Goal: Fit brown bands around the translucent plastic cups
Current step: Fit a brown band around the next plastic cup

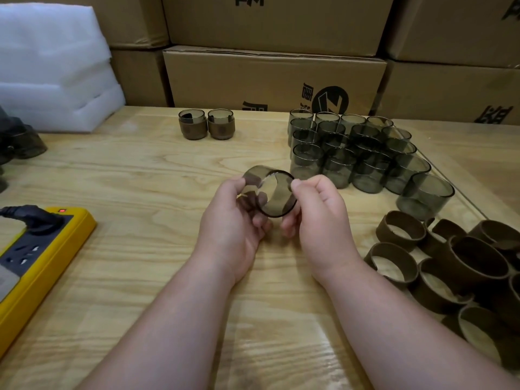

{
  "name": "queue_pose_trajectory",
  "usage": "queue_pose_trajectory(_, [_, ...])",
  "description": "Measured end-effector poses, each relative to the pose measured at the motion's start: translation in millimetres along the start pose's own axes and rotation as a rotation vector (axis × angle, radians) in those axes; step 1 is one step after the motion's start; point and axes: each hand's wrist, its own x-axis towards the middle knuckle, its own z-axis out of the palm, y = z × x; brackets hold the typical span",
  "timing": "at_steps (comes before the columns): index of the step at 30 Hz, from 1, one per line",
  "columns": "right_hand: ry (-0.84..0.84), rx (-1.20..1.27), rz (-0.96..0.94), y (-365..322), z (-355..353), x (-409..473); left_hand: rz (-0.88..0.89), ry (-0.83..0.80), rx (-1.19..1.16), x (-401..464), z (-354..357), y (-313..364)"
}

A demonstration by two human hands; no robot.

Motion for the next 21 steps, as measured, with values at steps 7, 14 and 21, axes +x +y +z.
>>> queue_pose_trajectory(7, [-0.114,-0.014,-0.003,-1.5,6.2,-5.6,0.068,-0.073,0.061,-3.5,1.1,-3.3])
queue_pose_trajectory(14, [-0.149,0.008,-0.046,-0.3,2.9,-6.0,0.166,-0.064,0.096,-4.1,-2.5,-2.8])
queue_pose_trajectory(21, [0.04,-0.159,-0.139,6.3,5.7,-3.9,0.18,-0.029,0.146,-2.2,-1.4,-4.8])
